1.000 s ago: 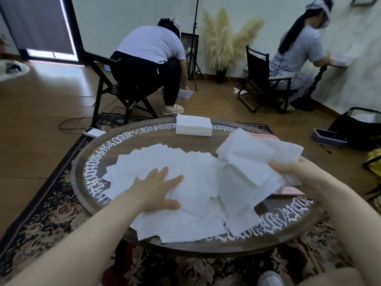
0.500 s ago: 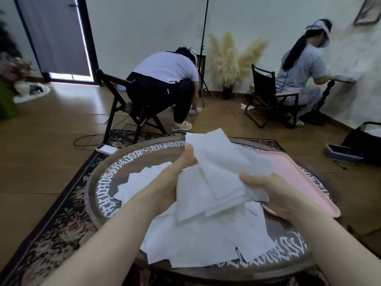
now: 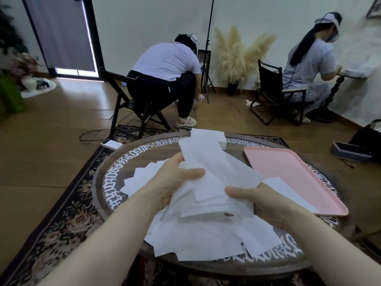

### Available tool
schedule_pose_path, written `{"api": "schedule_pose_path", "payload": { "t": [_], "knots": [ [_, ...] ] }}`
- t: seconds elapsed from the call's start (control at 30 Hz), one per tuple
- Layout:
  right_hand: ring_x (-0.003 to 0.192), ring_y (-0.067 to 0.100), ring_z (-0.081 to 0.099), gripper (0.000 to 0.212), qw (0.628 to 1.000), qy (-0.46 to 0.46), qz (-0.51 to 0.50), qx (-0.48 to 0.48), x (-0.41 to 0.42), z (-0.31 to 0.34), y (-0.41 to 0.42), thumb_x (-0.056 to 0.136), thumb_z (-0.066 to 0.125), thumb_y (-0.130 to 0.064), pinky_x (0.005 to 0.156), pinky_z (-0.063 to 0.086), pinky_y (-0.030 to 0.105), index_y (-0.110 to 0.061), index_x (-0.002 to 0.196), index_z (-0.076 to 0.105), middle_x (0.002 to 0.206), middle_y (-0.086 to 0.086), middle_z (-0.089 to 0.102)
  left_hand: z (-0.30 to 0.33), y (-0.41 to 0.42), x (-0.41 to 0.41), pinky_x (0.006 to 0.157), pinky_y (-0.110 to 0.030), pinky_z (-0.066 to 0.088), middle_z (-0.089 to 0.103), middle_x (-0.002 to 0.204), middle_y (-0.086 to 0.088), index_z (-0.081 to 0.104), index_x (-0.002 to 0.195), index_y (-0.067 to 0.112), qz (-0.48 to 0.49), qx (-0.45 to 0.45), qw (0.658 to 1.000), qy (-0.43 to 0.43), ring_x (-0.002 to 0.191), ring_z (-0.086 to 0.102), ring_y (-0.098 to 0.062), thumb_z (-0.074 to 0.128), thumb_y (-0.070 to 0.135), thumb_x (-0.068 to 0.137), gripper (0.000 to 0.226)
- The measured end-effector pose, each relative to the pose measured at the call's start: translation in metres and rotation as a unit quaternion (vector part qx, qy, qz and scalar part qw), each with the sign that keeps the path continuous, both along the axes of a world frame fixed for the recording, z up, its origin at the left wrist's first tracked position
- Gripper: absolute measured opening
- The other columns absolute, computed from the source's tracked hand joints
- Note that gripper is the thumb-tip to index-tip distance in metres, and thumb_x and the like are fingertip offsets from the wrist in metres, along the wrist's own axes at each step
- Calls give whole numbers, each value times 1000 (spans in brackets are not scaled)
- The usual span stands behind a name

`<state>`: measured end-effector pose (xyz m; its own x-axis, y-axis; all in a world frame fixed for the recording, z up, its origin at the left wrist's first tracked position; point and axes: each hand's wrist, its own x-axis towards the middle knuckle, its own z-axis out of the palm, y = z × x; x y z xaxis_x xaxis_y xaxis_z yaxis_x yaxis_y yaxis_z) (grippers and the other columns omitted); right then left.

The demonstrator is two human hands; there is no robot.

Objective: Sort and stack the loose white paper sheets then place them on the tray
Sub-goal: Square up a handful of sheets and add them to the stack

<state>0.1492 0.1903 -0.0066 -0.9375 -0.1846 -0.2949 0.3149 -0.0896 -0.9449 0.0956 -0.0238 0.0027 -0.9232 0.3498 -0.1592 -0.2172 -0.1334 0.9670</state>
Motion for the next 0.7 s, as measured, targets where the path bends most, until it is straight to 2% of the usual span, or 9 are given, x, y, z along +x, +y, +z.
{"api": "schedule_pose_path", "payload": {
  "t": [0.07, 0.13, 0.23, 0.3, 0.33, 0.43, 0.5, 0.57, 0.7],
  "knots": [
    [106, 32, 69, 40, 999, -2, 41, -21, 2, 1, 3, 82, 77, -17, 78, 60, 39, -12, 121, 70, 121, 14, 70, -1, -2, 1, 71, -34, 59, 73, 104, -7, 65, 110, 21, 12, -29, 999, 36, 83, 73, -23, 68, -11, 79, 45],
    [112, 29, 67, 43, 996, -1, 49, -75, 2, 4, 7, 79, 79, -31, 82, 58, 36, -15, 119, 72, 126, 13, 68, -3, -5, 0, 73, -33, 59, 73, 101, -2, 67, 107, 26, -10, -26, 998, 60, 84, 73, -20, 70, -11, 73, 51],
    [109, 23, 68, 60, 986, 18, 30, -165, -3, 5, 17, 67, 86, -44, 85, 57, 33, -17, 119, 72, 123, 7, 70, -3, -8, 0, 82, -40, 59, 71, 114, -3, 66, 118, 33, -108, 3, 993, 56, 99, 72, -29, 68, -7, 69, 63],
    [105, 21, 68, 58, 980, 14, 43, -195, -5, 6, 19, 76, 77, -48, 87, 53, 33, -19, 126, 68, 121, 2, 70, -3, -9, 1, 84, -40, 58, 70, 120, -4, 61, 125, 41, -174, -6, 982, 68, 106, 69, -31, 66, -8, 73, 72],
    [102, 20, 69, 52, 984, 7, 37, -176, -6, 5, 20, 79, 74, -47, 85, 53, 33, -19, 123, 70, 118, 2, 71, -3, -9, 2, 85, -39, 58, 69, 122, -5, 58, 130, 43, -190, -18, 979, 78, 109, 68, -29, 66, -9, 76, 75],
    [99, 24, 72, 37, 999, -10, -10, -32, -5, -1, 16, 79, 78, -39, 77, 59, 34, -16, 107, 77, 111, 8, 74, -4, -5, 3, 87, -38, 57, 69, 122, -5, 51, 137, 41, -193, -38, 977, 79, 109, 68, -27, 63, -13, 83, 78],
    [97, 25, 73, 43, 999, -18, -30, 33, -5, -4, 10, 71, 83, -35, 73, 60, 33, -13, 108, 75, 108, 8, 75, -6, -3, 4, 89, -41, 57, 70, 121, -7, 51, 137, 38, -198, -50, 977, 68, 109, 68, -29, 65, -13, 83, 75],
    [89, 24, 75, 40, 997, -20, -52, 55, -4, -6, 6, 68, 83, -32, 63, 60, 30, -13, 103, 75, 101, 7, 77, -8, -2, 4, 90, -42, 56, 70, 120, -9, 54, 135, 34, -201, -58, 976, 63, 108, 68, -29, 68, -11, 79, 73],
    [77, 22, 76, 17, 993, 4, -91, 71, -4, -5, 3, 79, 79, -21, 54, 58, 27, -13, 93, 75, 92, 7, 78, -10, 0, 5, 86, -34, 58, 71, 117, -5, 58, 130, 33, -162, -109, 977, 88, 104, 70, -21, 65, -14, 80, 69]
  ]
}}
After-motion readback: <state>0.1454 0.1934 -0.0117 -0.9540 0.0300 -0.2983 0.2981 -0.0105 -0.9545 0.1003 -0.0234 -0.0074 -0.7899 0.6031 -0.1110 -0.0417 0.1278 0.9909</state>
